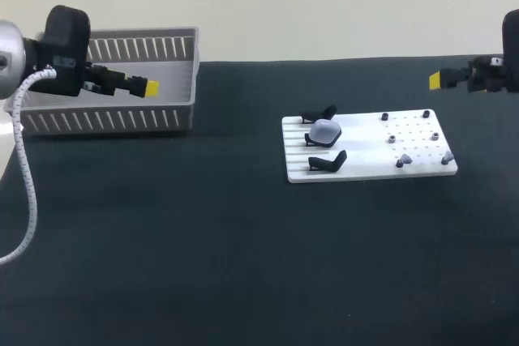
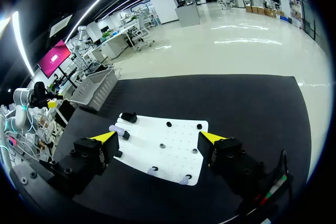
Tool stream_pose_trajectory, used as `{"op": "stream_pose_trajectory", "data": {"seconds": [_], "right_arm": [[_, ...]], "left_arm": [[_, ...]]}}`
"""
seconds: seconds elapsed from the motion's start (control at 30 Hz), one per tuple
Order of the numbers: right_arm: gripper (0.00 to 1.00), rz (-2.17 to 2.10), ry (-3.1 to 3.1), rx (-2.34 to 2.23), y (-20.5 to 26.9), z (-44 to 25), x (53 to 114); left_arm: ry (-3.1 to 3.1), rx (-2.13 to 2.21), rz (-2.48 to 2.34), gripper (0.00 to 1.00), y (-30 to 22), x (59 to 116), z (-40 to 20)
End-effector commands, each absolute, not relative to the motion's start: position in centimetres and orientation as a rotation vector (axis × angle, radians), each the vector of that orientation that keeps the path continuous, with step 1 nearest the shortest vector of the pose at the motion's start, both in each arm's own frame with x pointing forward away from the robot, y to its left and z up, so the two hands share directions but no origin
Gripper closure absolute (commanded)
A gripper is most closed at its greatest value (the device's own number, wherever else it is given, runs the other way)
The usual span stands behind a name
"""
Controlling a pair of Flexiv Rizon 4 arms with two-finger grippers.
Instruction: Pick up each earbud case from the left stands, insert the matching earbuds, close the lid, and place the case in the box.
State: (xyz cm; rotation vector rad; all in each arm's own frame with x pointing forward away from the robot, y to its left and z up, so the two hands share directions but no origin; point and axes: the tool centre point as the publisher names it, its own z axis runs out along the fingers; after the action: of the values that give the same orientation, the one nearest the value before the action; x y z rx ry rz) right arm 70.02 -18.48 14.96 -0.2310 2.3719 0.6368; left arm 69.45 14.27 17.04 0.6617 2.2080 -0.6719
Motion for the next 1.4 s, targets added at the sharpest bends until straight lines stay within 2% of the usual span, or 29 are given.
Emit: {"op": "stream_pose_trajectory", "data": {"seconds": [0.03,0.53,1.2,1.4], "right_arm": [[0.0,0.634,2.373,-0.231,-18.5,15.0,70.0],[0.0,0.634,2.373,-0.231,-18.5,15.0,70.0],[0.0,0.634,2.373,-0.231,-18.5,15.0,70.0],[0.0,0.634,2.373,-0.231,-18.5,15.0,70.0]], "left_arm": [[2.125,0.758,-0.766,0.0,13.8,69.5,16.7],[1.84,1.303,-0.757,0.0,8.7,68.5,16.6],[1.691,1.553,-0.886,0.0,0.8,69.0,12.9],[1.684,1.557,-0.919,0.0,-0.1,69.1,11.9]]}}
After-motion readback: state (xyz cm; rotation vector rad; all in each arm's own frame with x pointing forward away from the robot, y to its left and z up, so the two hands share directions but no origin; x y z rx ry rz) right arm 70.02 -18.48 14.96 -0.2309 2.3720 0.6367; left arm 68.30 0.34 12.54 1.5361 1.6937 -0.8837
